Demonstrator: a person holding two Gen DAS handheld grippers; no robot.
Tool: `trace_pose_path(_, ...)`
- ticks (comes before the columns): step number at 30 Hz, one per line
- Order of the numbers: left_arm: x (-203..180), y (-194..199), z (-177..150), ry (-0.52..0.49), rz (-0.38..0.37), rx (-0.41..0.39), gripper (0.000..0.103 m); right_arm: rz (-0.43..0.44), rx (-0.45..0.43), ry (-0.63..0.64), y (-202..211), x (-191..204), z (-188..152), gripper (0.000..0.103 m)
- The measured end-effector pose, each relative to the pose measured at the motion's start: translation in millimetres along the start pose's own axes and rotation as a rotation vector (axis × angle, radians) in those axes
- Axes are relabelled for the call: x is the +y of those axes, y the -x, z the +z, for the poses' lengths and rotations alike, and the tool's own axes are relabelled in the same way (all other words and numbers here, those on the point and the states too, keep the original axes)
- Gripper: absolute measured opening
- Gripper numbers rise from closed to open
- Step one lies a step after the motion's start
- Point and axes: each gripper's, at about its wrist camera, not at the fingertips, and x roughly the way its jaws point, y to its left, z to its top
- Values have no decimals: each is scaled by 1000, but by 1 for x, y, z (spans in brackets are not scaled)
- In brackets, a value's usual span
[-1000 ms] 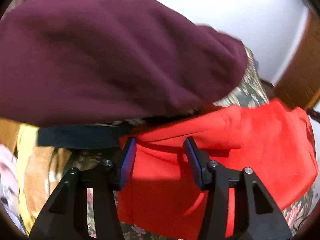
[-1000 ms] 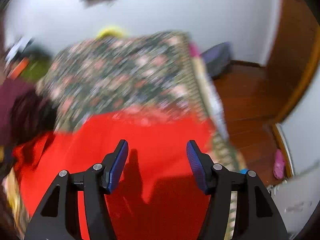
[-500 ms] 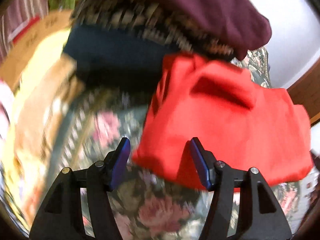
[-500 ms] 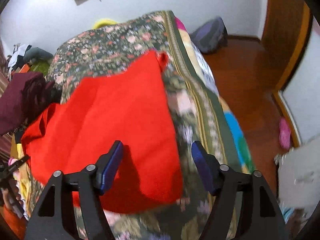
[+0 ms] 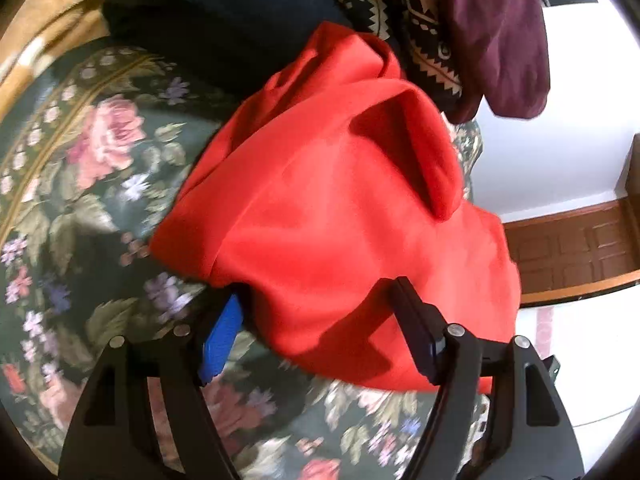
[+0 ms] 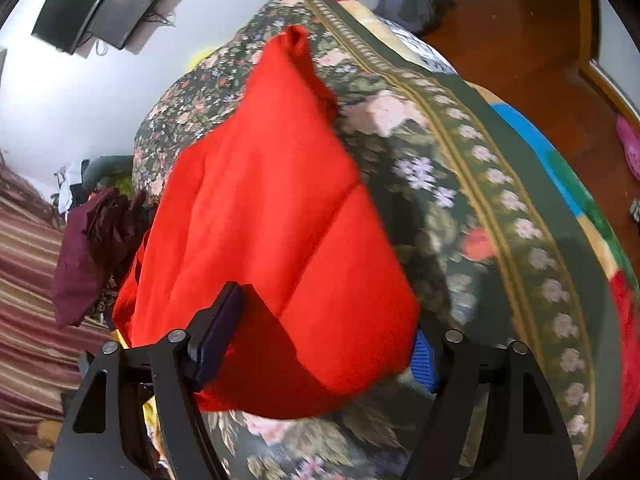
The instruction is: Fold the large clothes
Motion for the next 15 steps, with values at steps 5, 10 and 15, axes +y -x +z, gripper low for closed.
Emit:
trace_pose_path(5,-7,-8,0,1,-30,-48,64,38,-25,4,9,3,2,16)
trace_pose_path(10,-31,4,-15,-170,91,-111,8,49,-114,70,42,14,-2,13)
trace_pose_path(15,-61,39,-41,-360,128,-153,4,52,-154,130,72,25,-12,11)
